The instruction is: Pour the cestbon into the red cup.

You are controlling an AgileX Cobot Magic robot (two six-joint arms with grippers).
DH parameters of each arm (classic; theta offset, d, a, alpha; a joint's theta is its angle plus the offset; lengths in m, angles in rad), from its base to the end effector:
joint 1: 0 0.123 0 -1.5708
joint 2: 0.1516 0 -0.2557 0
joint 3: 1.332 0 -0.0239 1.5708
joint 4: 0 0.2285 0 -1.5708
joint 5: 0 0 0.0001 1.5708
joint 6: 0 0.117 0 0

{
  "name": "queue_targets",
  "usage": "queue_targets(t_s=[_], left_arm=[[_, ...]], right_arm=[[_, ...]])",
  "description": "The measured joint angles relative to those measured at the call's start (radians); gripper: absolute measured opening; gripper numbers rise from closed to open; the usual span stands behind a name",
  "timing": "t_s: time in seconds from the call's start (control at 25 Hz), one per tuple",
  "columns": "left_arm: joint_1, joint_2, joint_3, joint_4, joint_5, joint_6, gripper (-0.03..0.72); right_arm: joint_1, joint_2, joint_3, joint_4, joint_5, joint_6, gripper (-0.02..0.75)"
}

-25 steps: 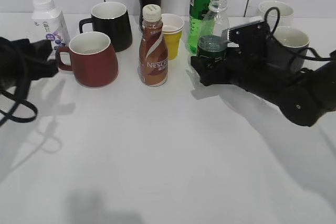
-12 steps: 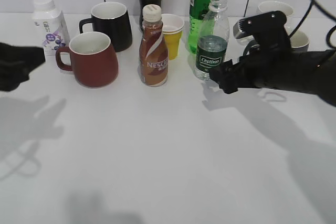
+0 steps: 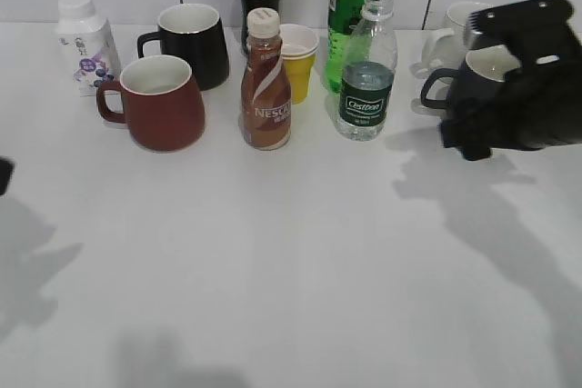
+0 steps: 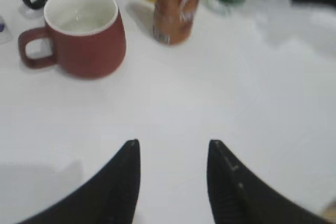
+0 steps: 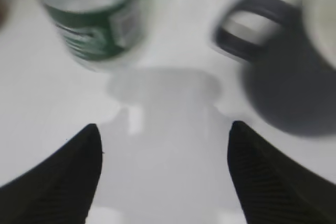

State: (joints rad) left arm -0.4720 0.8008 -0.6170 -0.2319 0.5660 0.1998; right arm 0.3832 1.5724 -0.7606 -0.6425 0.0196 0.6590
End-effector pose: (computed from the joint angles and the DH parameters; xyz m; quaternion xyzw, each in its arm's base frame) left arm 0.1483 -0.0919 0.2627 0.2371 0.8627 -0.1568 0.4183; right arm 0.2902 0.1154 0.1632 -0.1645 0.9001 0.0748 0.3964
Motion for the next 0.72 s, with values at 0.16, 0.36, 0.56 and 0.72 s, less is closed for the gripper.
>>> queue_targets(t_s=[0.16, 0.36, 0.56, 0.72], left_arm=[[0.0, -0.105, -0.022, 0.078, 0.204, 0.0, 0.321], [0.0, -0.206, -0.026, 0.098, 0.462, -0.023, 0.32], [0.0, -0.288, -0.026, 0.168, 0.635, -0.146, 0.319], [0.0, -0.397, -0.021, 0.184, 0.65, -0.192, 0.319]], right_arm=[[0.0, -0.082, 0.0, 0.075, 0.203, -0.04, 0.5], [0.0, -0.165, 0.0, 0.412, 0.451, -0.383, 0.44], [0.0, -0.275, 0.0, 0.676, 0.703, -0.629, 0.432], [0.0, -0.417, 0.024, 0.71, 0.871, -0.653, 0.431]])
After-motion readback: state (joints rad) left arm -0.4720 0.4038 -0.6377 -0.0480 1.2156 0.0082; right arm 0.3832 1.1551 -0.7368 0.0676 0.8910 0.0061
